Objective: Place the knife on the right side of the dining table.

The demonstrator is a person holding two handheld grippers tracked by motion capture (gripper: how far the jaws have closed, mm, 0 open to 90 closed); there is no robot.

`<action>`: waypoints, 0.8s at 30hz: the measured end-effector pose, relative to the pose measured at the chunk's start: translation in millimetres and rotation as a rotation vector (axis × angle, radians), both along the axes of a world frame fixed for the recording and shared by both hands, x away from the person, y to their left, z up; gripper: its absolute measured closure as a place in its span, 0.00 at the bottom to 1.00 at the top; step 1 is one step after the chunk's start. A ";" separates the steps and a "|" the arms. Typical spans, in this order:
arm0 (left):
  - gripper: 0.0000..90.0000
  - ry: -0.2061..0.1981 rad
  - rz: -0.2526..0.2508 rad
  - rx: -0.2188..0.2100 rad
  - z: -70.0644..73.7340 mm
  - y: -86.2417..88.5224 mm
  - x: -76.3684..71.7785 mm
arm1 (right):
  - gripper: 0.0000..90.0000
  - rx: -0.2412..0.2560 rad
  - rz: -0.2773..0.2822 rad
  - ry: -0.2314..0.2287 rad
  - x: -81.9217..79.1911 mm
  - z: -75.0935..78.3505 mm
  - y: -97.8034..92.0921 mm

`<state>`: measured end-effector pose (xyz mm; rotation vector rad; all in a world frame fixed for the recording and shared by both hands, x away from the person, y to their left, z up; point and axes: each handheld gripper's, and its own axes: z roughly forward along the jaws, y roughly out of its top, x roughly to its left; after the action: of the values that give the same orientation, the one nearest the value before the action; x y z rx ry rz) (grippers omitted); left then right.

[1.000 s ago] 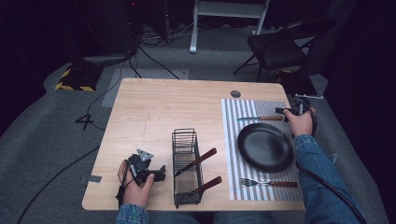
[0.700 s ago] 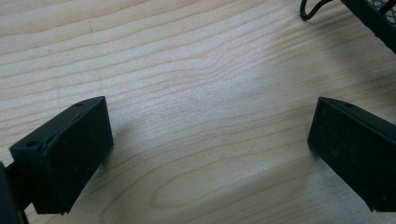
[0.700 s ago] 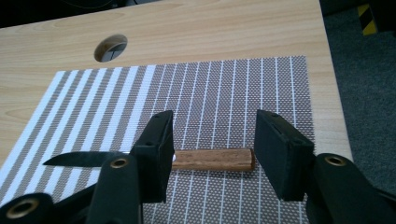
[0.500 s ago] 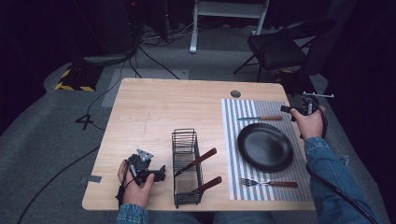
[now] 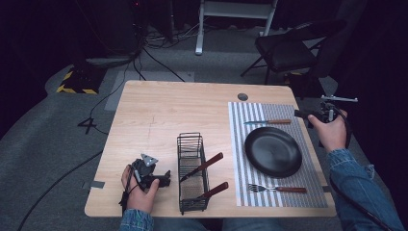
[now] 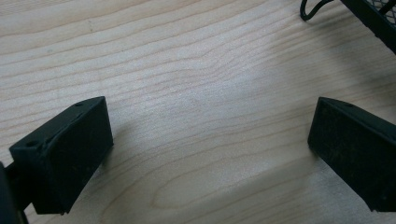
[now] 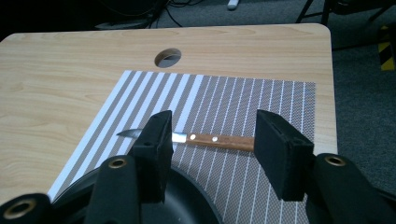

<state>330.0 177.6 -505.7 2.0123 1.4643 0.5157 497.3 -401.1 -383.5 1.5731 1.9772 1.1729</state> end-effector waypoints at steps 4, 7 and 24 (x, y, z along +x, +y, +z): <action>0.00 0.001 0.004 -0.002 -0.1 -0.4 0.4 | 0.53 -0.002 0.032 -0.006 -16.4 8.2 -0.1; 0.00 0.001 0.004 -0.002 -0.1 -0.4 0.5 | 0.53 -0.008 0.048 -0.013 -27.8 13.0 -1.3; 0.00 0.000 -0.002 -0.003 -0.1 -0.2 1.0 | 0.50 0.045 0.092 -0.046 -92.2 12.3 -26.7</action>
<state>331.0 177.4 -505.8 2.0117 1.4624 0.5122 405.1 -427.8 -371.2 1.4771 2.0259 1.2853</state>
